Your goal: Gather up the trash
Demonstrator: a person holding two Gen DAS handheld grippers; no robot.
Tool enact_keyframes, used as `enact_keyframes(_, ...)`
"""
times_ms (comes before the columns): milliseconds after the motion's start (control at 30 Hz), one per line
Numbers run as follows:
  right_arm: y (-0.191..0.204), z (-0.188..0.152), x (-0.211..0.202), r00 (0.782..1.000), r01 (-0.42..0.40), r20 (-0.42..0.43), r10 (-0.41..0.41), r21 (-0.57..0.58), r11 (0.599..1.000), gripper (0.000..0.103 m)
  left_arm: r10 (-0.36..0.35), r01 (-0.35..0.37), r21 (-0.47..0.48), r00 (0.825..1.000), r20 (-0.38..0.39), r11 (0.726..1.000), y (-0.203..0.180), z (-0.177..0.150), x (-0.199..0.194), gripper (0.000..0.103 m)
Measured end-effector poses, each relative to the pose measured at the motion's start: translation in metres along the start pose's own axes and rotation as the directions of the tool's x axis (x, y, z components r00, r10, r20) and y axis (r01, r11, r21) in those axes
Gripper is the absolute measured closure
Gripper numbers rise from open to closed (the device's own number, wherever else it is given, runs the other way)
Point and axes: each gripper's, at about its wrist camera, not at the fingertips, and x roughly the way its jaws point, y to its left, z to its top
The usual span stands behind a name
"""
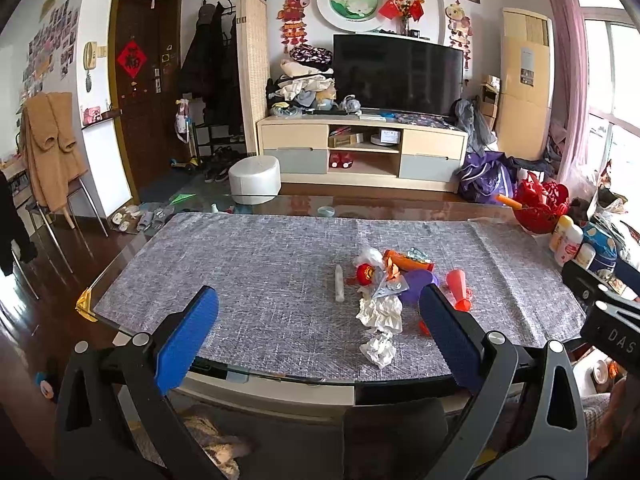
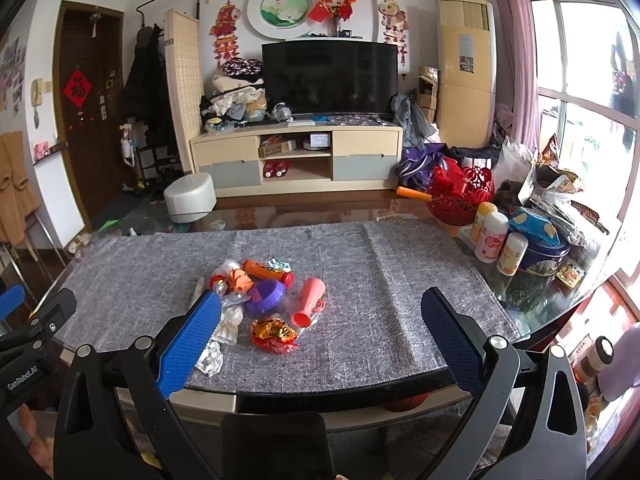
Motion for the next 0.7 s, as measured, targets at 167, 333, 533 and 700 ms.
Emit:
enact_keyframes(167, -0.004, 0.012, 0.007, 1.000, 0.000, 0.010, 0.000, 0.001, 1.000, 0.003, 0.035, -0.036, 0.063, 0.999, 0.015, 0.997, -0.011, 0.020, 0.001, 0.008)
enact_keyframes(333, -0.012, 0.019, 0.032, 0.999, -0.026, -0.028, 0.027, 0.038, 0.999, 0.003, 0.027, -0.028, 0.097, 1.000, 0.011, 0.995, -0.017, 0.030, 0.016, 0.008)
enact_keyframes(533, -0.017, 0.001, 0.079, 0.989, -0.061, -0.129, 0.067, 0.051, 0.997, 0.003, -0.011, 0.021, 0.142, 0.997, -0.075, 0.990, -0.023, 0.013, 0.058, 0.008)
enact_keyframes(700, -0.008, -0.016, 0.110, 0.978, -0.095, -0.182, 0.101, 0.040, 0.995, 0.007, -0.028, 0.059, 0.183, 0.985, -0.169, 0.981, -0.030, -0.013, 0.092, 0.008)
